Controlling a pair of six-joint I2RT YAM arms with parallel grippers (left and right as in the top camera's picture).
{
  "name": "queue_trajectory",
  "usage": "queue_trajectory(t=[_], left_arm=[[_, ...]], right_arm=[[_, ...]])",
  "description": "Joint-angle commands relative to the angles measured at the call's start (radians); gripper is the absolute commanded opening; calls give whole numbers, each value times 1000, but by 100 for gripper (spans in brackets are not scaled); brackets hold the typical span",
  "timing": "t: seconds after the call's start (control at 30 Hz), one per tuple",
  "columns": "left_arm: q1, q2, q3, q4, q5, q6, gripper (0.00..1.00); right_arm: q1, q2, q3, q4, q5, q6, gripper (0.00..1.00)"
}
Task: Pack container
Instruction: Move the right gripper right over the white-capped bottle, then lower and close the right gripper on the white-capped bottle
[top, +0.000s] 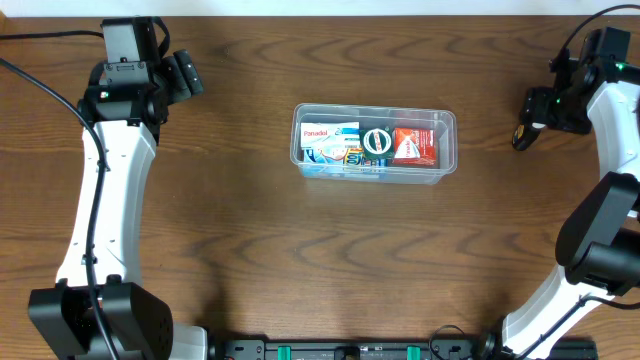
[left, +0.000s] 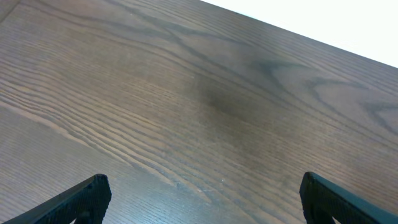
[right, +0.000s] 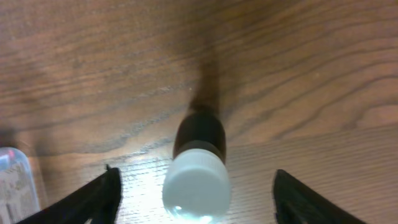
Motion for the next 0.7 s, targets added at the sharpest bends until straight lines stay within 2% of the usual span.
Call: queue_trajectory(t=[0.0,0.3,0.57,0.67], left_arm=[[3,-15,18,-3,-2,-2,98],[3,-15,18,-3,-2,-2,98],[3,-15,18,-3,-2,-2,98],[3,-15,18,-3,-2,-2,98]], right_arm=[[-6,20,8,6,-48,4,70],[-13,54,8,15,-51,-15,65],[-15,55,8,25,-50,-15,45],[-15,55,8,25,-50,-16,43]])
